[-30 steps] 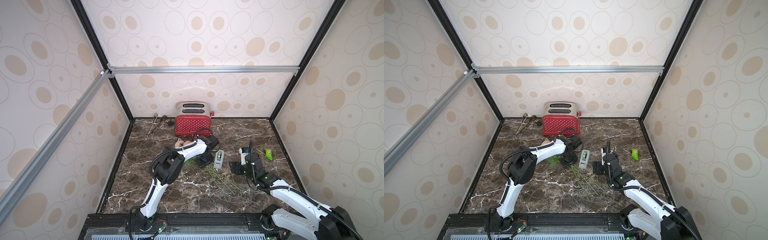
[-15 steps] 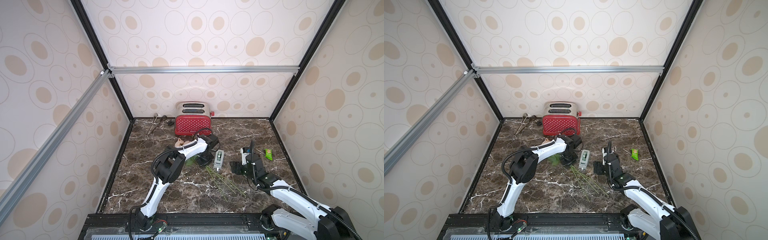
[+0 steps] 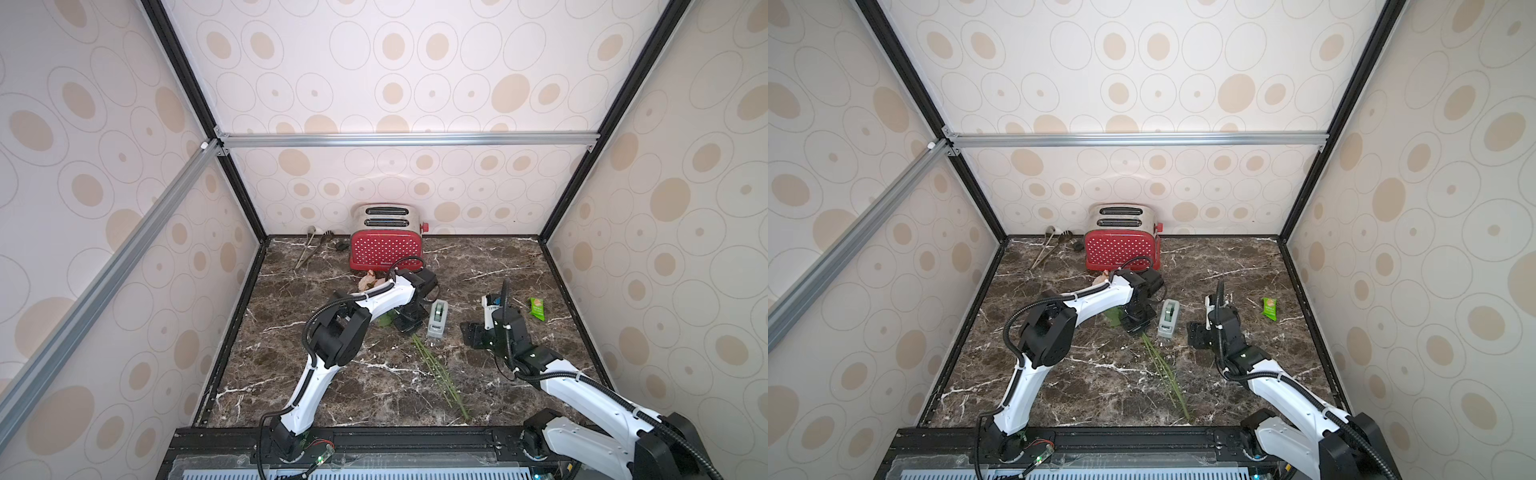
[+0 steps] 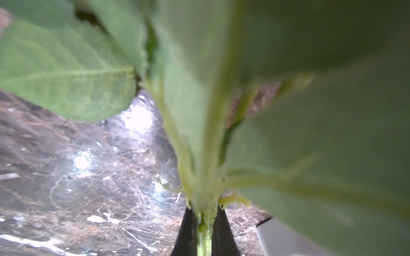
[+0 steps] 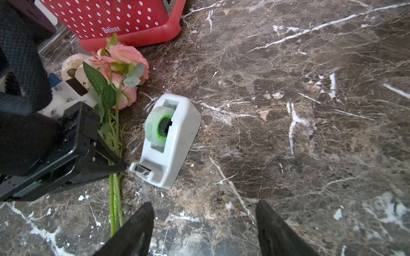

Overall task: Wrap bouquets with tape
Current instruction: Pick up the unwrapped bouquet from the center of the board.

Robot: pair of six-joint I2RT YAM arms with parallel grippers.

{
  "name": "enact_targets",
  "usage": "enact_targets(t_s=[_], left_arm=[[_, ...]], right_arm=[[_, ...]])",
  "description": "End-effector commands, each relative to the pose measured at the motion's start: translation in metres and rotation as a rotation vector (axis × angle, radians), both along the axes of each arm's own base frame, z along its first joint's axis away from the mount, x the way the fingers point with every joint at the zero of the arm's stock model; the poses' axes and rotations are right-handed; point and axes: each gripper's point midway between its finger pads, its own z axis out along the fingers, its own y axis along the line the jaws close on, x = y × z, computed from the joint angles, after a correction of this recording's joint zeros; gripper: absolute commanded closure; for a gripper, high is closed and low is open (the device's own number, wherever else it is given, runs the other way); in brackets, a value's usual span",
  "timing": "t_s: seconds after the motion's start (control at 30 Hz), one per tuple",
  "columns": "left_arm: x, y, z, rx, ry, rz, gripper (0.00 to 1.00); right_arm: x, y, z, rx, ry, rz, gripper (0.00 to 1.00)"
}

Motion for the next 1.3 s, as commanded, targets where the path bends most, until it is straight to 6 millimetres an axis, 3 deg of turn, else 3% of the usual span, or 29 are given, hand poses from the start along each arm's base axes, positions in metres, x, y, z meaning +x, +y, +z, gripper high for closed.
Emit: enact_targets(t_s=[0.0, 0.3, 0.63, 0.97, 1.13, 1.27], left_arm=[[-0.013, 0.009, -0.035, 0.064, 0.064, 0.005, 1.00], [0.020, -0.002, 0.014, 0.023, -0.076, 0.061, 1.00], [0.023, -0.003, 0.033, 0.000, -0.128, 0.094, 1.00], [0.022, 0.000, 0.054, -0.056, -0.205, 0.110, 1.00], [0.021, 0.002, 0.070, -0.094, -0.249, 0.111, 1.00], [0.027, 0.005, 0.085, -0.093, -0.318, 0.077, 1.00]], right_arm=[[-0.001, -0.003, -0.007, 0.003, 0.014, -0.013, 0.25], [-0.001, -0.001, -0.008, 0.008, 0.018, -0.010, 0.25], [0.000, 0.003, -0.007, 0.022, 0.025, 0.007, 0.25], [0.000, 0.019, -0.005, 0.072, 0.060, 0.064, 0.25], [0.001, 0.032, 0.007, 0.130, 0.069, 0.112, 0.26], [-0.003, 0.062, 0.034, 0.262, 0.055, 0.243, 0.25]])
